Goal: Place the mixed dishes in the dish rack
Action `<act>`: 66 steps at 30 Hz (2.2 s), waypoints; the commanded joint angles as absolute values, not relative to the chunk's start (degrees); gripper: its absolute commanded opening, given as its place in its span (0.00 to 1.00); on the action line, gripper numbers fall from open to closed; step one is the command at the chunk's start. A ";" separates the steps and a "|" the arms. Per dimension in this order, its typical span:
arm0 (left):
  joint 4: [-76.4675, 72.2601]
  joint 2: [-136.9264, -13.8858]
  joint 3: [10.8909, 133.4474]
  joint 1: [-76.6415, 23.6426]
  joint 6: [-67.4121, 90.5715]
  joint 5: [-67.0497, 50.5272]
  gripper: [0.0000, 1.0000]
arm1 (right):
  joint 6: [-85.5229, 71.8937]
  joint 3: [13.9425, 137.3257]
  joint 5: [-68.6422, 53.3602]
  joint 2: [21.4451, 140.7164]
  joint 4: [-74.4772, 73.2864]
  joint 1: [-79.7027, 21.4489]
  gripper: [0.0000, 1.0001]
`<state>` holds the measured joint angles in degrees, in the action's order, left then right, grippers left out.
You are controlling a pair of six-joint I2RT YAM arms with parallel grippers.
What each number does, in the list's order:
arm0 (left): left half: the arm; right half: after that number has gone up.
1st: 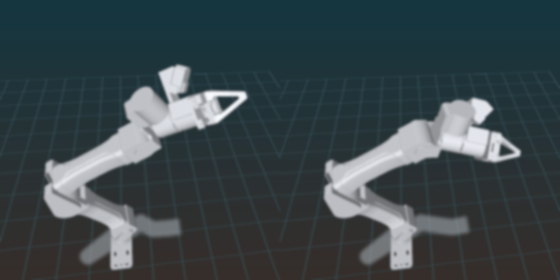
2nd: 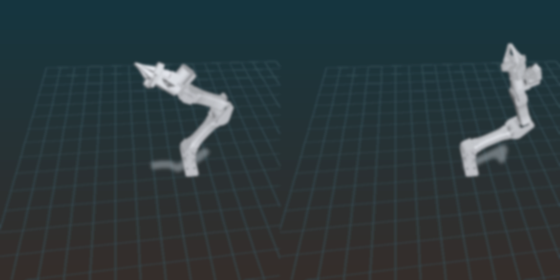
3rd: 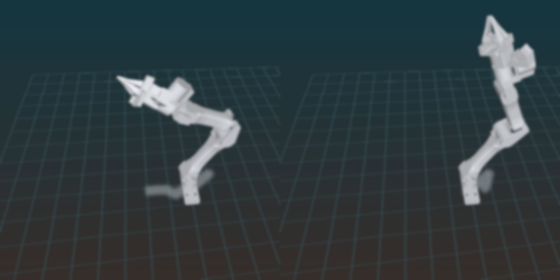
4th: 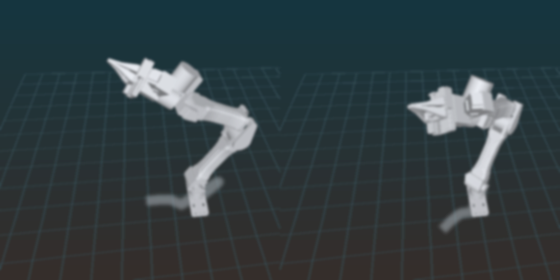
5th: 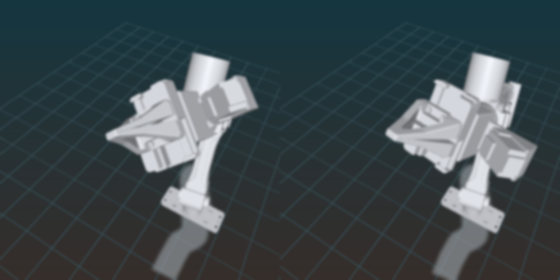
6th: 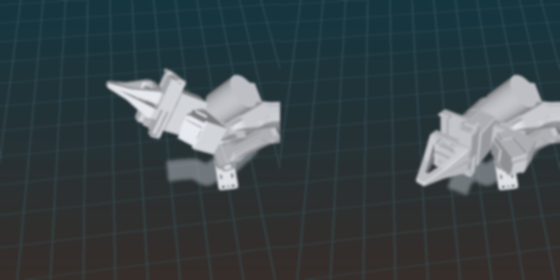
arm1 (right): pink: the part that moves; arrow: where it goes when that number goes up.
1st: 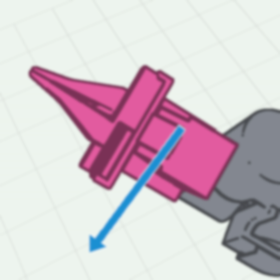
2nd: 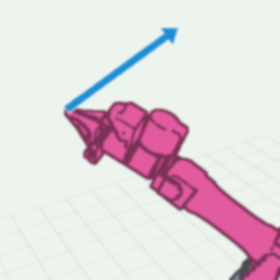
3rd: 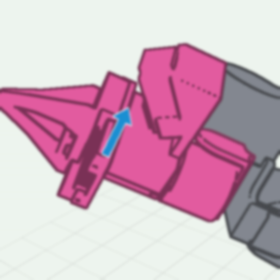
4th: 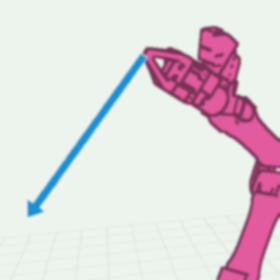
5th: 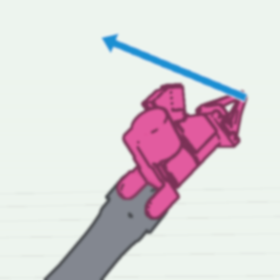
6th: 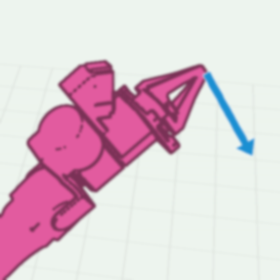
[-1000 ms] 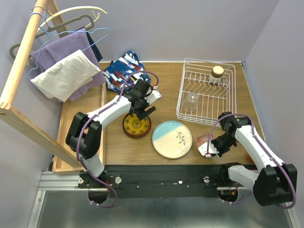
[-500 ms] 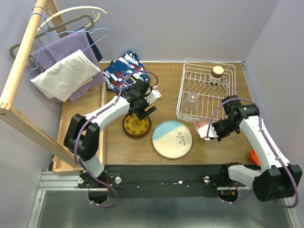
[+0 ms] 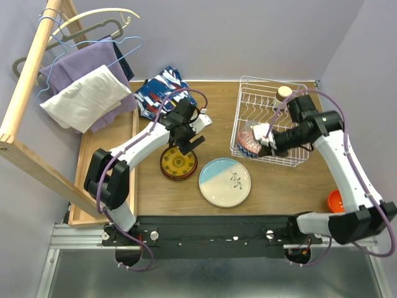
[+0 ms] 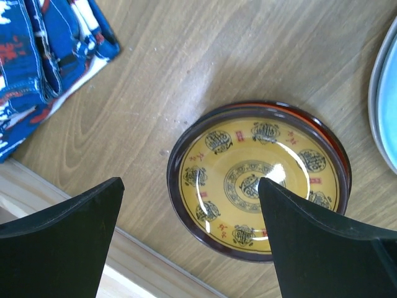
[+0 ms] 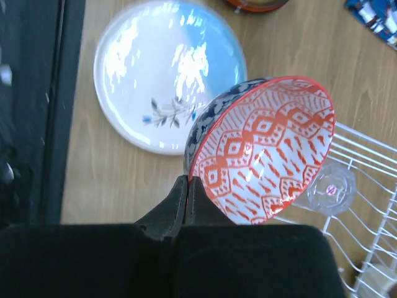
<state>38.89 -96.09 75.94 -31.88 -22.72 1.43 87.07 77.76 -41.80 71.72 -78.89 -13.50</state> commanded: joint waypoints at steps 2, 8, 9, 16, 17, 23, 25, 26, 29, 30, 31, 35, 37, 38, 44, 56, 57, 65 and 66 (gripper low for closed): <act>41.21 -99.66 77.96 -31.55 -23.38 -1.48 0.99 | 60.66 86.66 -56.23 80.68 -79.45 -13.54 0.00; 43.76 -102.30 79.80 -31.55 -22.24 -2.72 0.99 | 31.78 82.88 -63.10 77.96 -56.45 -11.96 0.00; 43.94 -102.74 80.41 -31.55 -22.24 -2.55 0.99 | 29.47 83.23 -63.71 78.39 -54.77 -11.52 0.00; 44.21 -104.15 82.26 -31.55 -21.62 -0.53 0.99 | 2.85 78.50 -67.76 75.24 -26.25 -1.70 0.00; 43.77 -104.24 82.44 -31.55 -21.01 -0.44 0.99 | -5.19 76.14 -67.76 74.80 -23.15 -0.28 0.00; 41.40 -104.06 84.64 -31.55 -19.69 3.42 0.99 | -34.14 65.32 -69.08 73.83 1.11 10.54 0.00; 41.40 -104.59 85.95 -31.55 -20.04 3.69 0.99 | -37.86 61.88 -68.64 73.83 6.99 12.56 0.01; 41.83 -104.76 86.39 -31.55 -20.21 3.95 0.99 | -41.80 60.57 -68.56 73.83 9.21 13.09 0.01; 42.45 -105.82 87.97 -31.55 -20.30 4.48 0.99 | -49.26 57.49 -69.86 75.23 15.79 15.55 0.00; 42.71 -106.26 88.76 -31.55 -20.22 4.57 0.99 | -51.74 56.52 -70.40 76.28 19.04 16.25 0.00; 42.89 -106.35 89.03 -31.55 -20.13 4.57 0.99 | -52.99 55.56 -70.23 76.64 20.73 17.65 0.00; 43.42 -106.96 90.26 -31.55 -19.25 4.75 0.99 | -53.53 53.45 -70.31 79.63 20.39 20.30 0.01; 43.42 -107.31 90.53 -31.55 -19.34 4.92 0.99 | -53.53 52.21 -70.40 81.03 20.39 20.91 0.00; 43.33 -107.40 90.61 -31.55 -19.25 5.01 0.99 | -53.44 51.08 -70.75 81.73 20.39 21.00 0.00; 43.59 -108.72 91.05 -31.55 -18.20 5.27 0.99 | -52.75 48.08 -71.54 85.51 23.91 21.01 0.00; 43.59 -111.71 92.37 -31.55 -16.52 5.10 0.99 | -44.21 53.17 -68.20 96.85 16.34 20.92 0.01; 43.68 -111.88 92.20 -31.55 -16.44 5.10 0.99 | -44.12 53.70 -68.20 97.73 16.78 20.92 0.01; 43.33 -112.76 92.11 -31.55 -16.52 4.75 0.99 | -39.38 58.80 -67.41 103.27 12.31 20.13 0.00; 43.42 -113.11 92.28 -31.55 -16.52 4.57 0.99 | -38.68 59.41 -67.41 103.88 11.43 20.13 0.00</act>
